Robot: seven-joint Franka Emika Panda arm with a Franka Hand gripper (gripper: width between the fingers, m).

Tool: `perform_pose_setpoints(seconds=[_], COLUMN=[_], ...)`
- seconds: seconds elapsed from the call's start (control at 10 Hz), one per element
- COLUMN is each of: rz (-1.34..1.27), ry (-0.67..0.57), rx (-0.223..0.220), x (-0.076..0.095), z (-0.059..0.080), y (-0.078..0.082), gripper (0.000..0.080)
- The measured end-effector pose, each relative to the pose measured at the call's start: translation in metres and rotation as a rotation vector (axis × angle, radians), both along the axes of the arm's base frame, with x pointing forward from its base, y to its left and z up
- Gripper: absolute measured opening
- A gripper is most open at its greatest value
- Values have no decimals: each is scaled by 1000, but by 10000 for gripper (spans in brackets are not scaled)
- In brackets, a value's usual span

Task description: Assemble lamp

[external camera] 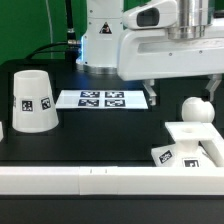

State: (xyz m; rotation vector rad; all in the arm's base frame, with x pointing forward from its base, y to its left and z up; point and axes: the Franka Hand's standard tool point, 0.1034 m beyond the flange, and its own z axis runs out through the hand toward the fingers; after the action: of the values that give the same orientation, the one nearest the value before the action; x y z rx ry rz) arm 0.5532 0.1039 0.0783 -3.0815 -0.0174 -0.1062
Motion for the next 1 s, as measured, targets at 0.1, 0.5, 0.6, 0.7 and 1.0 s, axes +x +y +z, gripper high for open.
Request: perform_pose_setpoints(seconds=[0.1,0.5,0.6,0.7,1.0], rz=[-24,-38,-55,-128,-202], ry=[4,10,12,32,66], rx=[6,7,11,31,55], x=[-3,-4,-5,-15,-24], z=[0,0,-1,-7,-12], y=[14,23,23,22,29], gripper=[699,699,699,699,699])
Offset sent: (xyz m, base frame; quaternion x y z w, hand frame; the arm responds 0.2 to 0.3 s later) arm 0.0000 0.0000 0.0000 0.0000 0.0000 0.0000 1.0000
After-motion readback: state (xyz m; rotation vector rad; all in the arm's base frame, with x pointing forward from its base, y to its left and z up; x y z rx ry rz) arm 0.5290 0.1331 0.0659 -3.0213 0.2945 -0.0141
